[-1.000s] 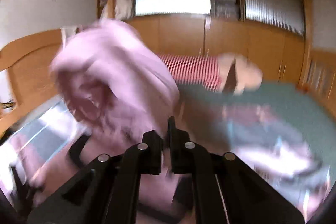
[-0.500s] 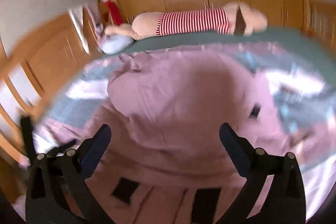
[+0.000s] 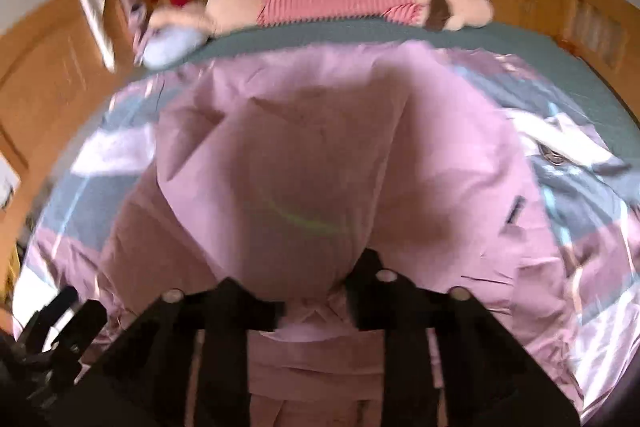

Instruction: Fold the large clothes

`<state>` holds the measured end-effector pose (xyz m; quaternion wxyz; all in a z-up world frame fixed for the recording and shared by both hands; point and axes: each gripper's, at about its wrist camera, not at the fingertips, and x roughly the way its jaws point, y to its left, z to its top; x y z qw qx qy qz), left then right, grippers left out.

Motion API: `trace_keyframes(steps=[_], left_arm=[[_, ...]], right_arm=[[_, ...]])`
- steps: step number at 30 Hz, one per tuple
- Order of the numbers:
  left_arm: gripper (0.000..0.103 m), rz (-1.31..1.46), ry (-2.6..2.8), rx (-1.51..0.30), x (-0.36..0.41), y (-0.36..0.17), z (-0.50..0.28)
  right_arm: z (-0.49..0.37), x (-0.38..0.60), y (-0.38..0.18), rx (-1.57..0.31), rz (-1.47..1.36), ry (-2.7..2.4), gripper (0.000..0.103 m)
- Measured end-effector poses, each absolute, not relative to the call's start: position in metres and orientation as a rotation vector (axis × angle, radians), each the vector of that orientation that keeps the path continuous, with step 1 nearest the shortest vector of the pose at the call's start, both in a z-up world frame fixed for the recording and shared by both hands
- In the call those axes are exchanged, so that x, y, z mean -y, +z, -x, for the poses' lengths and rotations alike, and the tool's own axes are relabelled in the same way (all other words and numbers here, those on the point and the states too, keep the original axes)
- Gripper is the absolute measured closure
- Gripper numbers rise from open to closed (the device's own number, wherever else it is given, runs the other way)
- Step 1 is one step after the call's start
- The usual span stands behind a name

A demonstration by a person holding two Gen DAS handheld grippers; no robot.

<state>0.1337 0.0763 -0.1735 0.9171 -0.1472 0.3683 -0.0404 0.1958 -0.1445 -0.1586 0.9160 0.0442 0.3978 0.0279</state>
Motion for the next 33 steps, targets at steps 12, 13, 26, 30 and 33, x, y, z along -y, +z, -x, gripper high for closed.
trace_keyframes(steps=[12,13,26,30,33], left_arm=[[0.002,0.287,-0.089,-0.772,-0.067,-0.176,-0.133],[0.002,0.288,-0.087,-0.772,-0.067,-0.176,-0.133],[0.002,0.282,-0.113,-0.800,-0.057,-0.180,-0.133],[0.002,0.279,-0.117,-0.821,-0.053,-0.184,-0.134],[0.002,0.272,-0.123,-0.832,-0.049,-0.187,-0.133]], right_arm=[[-0.070,0.190,-0.122,-0.623,-0.128,0.189,0.096],[-0.070,0.189,-0.130,-0.652,-0.136,0.210,0.097],[-0.069,0.167,-0.191,-0.866,-0.132,0.261,0.022],[-0.044,0.169,-0.154,-0.669,-0.138,0.278,0.016],[-0.038,0.165,-0.118,-0.518,-0.110,0.270,0.018]])
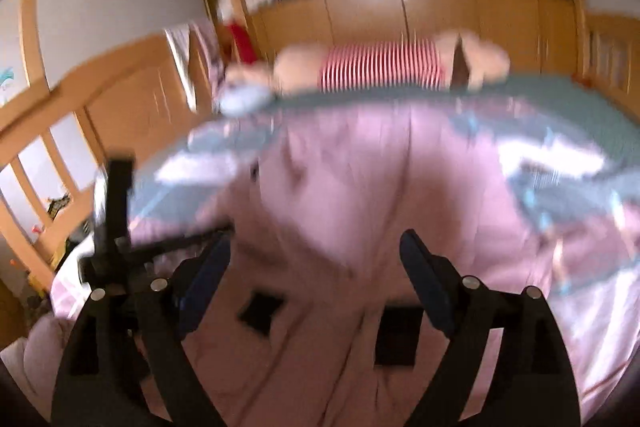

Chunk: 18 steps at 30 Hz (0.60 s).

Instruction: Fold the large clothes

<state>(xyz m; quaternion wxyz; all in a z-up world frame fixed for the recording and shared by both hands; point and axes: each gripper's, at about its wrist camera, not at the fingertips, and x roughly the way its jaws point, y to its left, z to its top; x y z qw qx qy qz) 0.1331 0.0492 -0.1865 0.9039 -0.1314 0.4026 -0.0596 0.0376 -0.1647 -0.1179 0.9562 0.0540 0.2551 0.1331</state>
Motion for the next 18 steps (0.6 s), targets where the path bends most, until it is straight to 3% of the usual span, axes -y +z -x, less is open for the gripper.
trace_keyframes(steps=[3,6,8,12,15,18], left_arm=[[0.002,0.242,-0.133,-0.843,-0.042,-0.188,-0.133],[0.002,0.222,-0.135,-0.847,-0.037,-0.189,-0.133],[0.002,0.215,-0.137,-0.849,-0.036,-0.190,-0.132],[0.002,0.213,-0.146,-0.848,-0.035,-0.189,-0.133],[0.002,0.210,-0.156,-0.854,-0.031,-0.192,-0.133],[0.002,0.185,-0.179,-0.865,-0.021,-0.196,-0.133]], right_arm=[[-0.050,0.160,-0.091,-0.433,-0.091,0.242,0.018],[-0.083,0.151,-0.094,-0.477,-0.047,0.178,0.021],[-0.108,0.147,-0.116,-0.594,-0.029,0.150,0.033],[-0.133,0.142,-0.202,-0.900,-0.083,0.191,0.033],[-0.121,0.140,-0.249,-0.998,-0.119,0.192,0.029],[-0.098,0.109,-0.256,-0.939,0.118,0.138,0.029]])
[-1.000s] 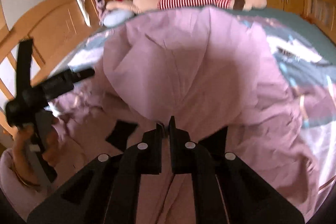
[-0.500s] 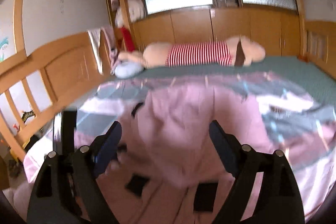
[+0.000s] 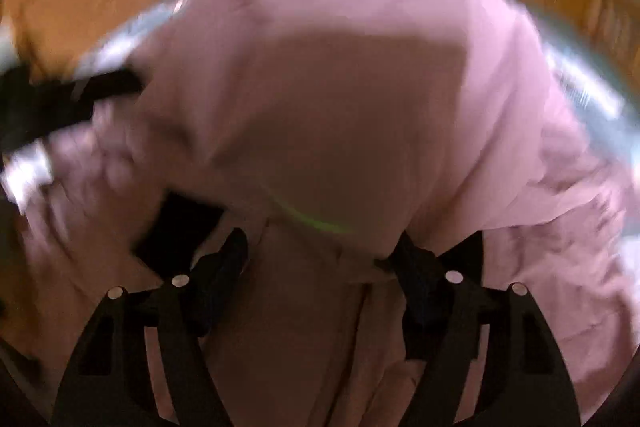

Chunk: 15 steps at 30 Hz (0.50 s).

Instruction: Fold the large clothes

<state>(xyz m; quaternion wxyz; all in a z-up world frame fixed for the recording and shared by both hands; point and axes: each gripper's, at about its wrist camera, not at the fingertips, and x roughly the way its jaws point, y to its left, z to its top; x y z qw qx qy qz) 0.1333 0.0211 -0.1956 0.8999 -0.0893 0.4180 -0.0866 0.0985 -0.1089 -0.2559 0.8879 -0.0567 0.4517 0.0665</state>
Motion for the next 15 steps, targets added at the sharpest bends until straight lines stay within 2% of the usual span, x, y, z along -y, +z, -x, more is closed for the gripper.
trace_keyframes(steps=[7,15], left_arm=[[0.002,-0.028,-0.180,-0.910,0.017,-0.218,-0.135],[0.002,-0.065,-0.169,-0.935,0.021,-0.224,-0.142]], right_arm=[[-0.096,0.124,-0.237,-0.945,0.009,0.202,0.028],[-0.081,0.154,-0.186,-0.711,-0.121,0.181,0.027]])
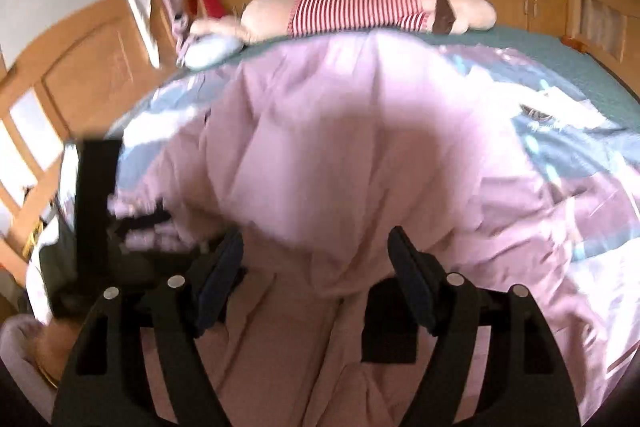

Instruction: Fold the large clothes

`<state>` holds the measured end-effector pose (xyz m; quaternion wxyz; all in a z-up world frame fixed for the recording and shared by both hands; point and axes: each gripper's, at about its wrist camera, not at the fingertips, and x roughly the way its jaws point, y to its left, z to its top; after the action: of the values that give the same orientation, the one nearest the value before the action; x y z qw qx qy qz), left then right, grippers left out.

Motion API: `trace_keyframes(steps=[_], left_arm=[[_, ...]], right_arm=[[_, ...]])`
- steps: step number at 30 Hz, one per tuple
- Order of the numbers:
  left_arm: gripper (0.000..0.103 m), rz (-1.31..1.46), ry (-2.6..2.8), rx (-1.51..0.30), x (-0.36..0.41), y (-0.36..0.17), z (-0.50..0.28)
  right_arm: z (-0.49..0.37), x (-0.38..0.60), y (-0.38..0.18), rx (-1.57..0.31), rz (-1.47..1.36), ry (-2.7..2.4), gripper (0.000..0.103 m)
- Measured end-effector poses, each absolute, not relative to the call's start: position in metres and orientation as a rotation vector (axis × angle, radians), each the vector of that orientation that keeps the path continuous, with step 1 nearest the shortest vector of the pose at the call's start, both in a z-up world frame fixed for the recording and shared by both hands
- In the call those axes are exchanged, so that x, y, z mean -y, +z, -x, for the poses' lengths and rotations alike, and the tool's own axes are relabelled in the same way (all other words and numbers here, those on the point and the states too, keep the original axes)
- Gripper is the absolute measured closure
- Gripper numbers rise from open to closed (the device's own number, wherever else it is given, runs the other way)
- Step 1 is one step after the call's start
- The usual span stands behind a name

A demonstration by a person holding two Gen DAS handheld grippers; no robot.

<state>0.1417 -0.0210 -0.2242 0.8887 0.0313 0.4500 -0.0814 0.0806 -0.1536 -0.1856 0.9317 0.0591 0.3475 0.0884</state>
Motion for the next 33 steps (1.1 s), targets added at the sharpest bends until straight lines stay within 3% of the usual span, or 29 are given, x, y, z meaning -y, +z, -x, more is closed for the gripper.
trace_keyframes(steps=[7,12,18,22,26,33], left_arm=[[0.002,-0.011,-0.164,-0.921,0.013,-0.217,-0.138],[0.002,0.064,-0.158,-0.912,-0.001,-0.214,-0.142],[0.002,0.076,-0.125,-0.939,-0.007,-0.220,-0.151],[0.002,0.065,-0.117,-0.945,-0.006,-0.222,-0.150],[0.002,-0.033,-0.088,-0.982,0.005,-0.235,-0.154],[0.002,-0.030,-0.090,-0.983,0.004,-0.239,-0.155]], right_arm=[[-0.110,0.153,-0.161,-0.616,-0.055,0.121,0.027],[-0.169,0.171,-0.250,-0.945,-0.028,0.081,0.025],[-0.162,0.174,-0.260,-0.907,-0.032,0.073,0.023],[-0.129,0.187,-0.230,-0.707,-0.058,0.035,0.023],[-0.148,0.182,-0.269,-0.887,-0.017,0.052,0.010],[-0.150,0.175,-0.275,-0.877,0.012,0.052,0.003]])
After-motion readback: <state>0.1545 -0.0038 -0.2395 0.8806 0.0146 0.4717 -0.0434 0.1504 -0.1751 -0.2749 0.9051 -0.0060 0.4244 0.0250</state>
